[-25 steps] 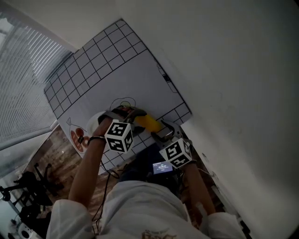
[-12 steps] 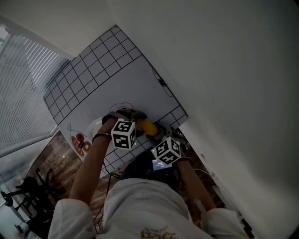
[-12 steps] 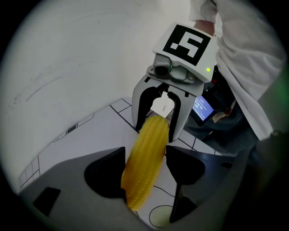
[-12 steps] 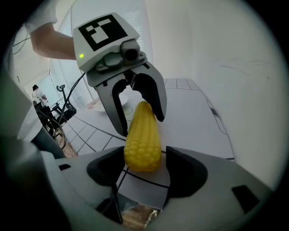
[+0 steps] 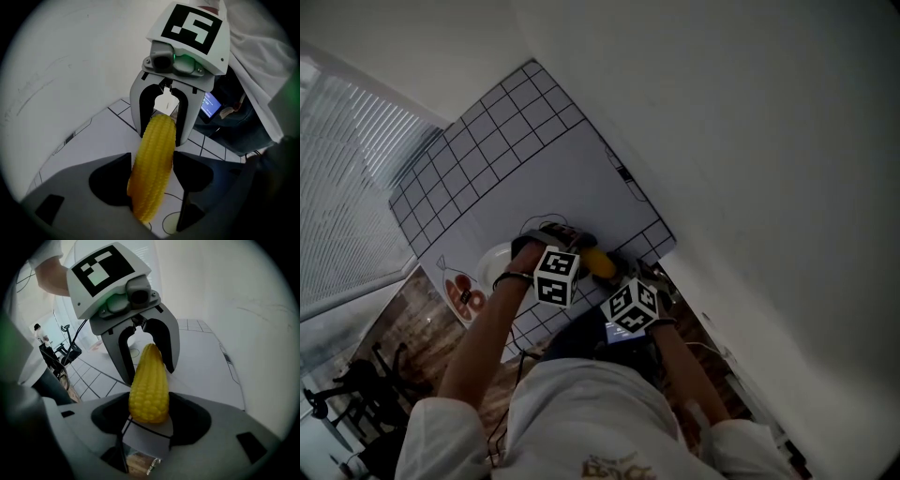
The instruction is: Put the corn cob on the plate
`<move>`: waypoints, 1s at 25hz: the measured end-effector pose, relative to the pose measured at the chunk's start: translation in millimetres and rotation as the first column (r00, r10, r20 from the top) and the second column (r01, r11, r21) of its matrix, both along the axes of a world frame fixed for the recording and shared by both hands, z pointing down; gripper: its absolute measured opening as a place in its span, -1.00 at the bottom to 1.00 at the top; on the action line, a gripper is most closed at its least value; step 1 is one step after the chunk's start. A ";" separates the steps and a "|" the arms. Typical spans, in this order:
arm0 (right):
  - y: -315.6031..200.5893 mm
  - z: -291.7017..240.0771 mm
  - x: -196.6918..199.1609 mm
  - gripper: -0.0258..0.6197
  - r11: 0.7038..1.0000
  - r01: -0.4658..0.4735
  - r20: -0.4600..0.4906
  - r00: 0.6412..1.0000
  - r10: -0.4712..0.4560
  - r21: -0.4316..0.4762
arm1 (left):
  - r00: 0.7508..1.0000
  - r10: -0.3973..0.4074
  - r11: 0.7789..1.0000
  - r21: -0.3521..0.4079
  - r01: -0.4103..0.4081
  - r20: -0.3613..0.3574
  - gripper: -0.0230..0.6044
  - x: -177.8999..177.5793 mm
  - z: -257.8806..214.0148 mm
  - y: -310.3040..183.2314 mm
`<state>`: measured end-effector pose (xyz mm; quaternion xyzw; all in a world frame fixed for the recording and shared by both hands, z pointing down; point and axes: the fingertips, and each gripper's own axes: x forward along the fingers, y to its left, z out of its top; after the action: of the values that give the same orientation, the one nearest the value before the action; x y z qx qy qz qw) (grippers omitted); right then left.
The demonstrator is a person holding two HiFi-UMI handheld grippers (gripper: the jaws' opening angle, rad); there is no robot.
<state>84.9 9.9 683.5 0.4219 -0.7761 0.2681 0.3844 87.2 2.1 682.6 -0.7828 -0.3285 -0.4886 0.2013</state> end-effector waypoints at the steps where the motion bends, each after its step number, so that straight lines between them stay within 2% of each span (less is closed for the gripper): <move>1: 0.3 0.4 -0.1 -0.13 1.000 0.000 -0.001 1.000 0.000 -0.002 | 1.000 0.003 1.000 -0.002 -0.003 0.004 -0.01 -0.4 0.5 0.4; 6: -1.2 -2.9 1.0 -0.13 1.000 0.013 -0.013 1.000 -0.012 0.012 | 1.000 0.014 1.000 0.006 -0.014 0.024 -0.03 0.7 -2.7 -0.7; 12: -5.9 -24.7 1.0 -0.13 0.996 0.063 -0.083 0.995 -0.058 0.061 | 0.999 0.004 1.000 0.006 -0.004 0.041 -0.07 -1.2 -14.5 -3.0; 25: -13.0 -68.4 12.6 -0.13 0.990 0.059 -0.132 0.990 -0.042 0.131 | 0.998 0.037 0.998 0.056 -0.039 0.043 -0.08 9.4 -54.4 -9.7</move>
<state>97.5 -3.0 615.1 0.4435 -0.7764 0.1777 0.4109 96.6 -7.6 628.3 -0.7599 -0.3336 -0.5101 0.2257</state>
